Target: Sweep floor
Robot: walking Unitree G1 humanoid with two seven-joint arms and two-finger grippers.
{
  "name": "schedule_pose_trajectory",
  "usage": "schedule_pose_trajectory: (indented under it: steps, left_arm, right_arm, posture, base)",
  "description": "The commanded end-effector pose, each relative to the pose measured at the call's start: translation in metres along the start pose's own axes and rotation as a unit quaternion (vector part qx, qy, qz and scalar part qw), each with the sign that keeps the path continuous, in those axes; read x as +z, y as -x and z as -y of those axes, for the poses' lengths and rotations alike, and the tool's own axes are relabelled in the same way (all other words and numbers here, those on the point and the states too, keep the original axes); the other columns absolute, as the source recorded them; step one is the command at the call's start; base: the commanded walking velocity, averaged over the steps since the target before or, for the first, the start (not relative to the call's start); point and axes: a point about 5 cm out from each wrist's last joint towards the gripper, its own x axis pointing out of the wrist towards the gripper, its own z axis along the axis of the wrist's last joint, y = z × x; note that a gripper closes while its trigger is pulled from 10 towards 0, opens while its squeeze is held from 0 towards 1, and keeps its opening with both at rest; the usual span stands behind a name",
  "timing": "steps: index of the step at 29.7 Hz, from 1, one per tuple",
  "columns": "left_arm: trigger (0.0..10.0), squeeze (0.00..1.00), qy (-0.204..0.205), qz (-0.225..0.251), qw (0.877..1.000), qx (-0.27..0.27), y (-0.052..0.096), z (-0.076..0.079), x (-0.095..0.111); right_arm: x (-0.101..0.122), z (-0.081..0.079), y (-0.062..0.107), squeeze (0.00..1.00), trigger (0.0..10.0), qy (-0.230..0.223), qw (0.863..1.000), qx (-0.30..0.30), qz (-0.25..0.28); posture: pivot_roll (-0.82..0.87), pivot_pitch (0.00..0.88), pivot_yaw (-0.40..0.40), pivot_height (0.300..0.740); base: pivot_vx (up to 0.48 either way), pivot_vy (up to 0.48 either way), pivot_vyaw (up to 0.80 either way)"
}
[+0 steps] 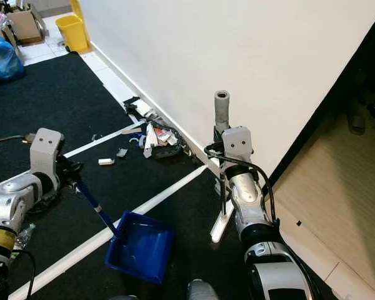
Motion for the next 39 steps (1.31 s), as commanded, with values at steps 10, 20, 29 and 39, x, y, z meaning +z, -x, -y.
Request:
schedule_pose_trajectory:
  steps: [10,20,29,39]
  left_arm:
    - [10.0,0.0,-0.004,0.04,0.999,0.018,-0.004,-0.001,0.011]
    - [10.0,0.0,0.013,0.077,0.996,0.03,-0.005,0.0,0.021]
    - [10.0,0.0,0.017,0.077,0.996,0.048,-0.006,-0.005,0.021]
    - [10.0,0.0,0.016,0.079,0.996,0.048,-0.007,-0.004,0.021]
  right_arm:
    - [0.008,0.011,-0.002,0.0,10.0,0.001,0.999,-0.025,0.023]
    - [0.009,0.013,-0.002,0.0,10.0,-0.013,0.999,-0.034,0.026]
    - [0.009,0.016,-0.003,0.0,10.0,-0.013,0.999,-0.04,0.022]
    - [0.008,0.018,-0.003,0.0,10.0,-0.024,0.999,-0.044,0.018]
  posture:
    - [0.07,0.032,-0.002,0.74]
    - [0.07,0.034,-0.004,0.74]
    - [0.07,0.031,-0.006,0.74]
    - [0.07,0.03,-0.008,0.74]
  base:
    - [0.0,0.0,0.0]
    - [0.0,0.0,0.0]
    - [0.288,0.0,0.0]
    - [0.342,0.0,0.0]
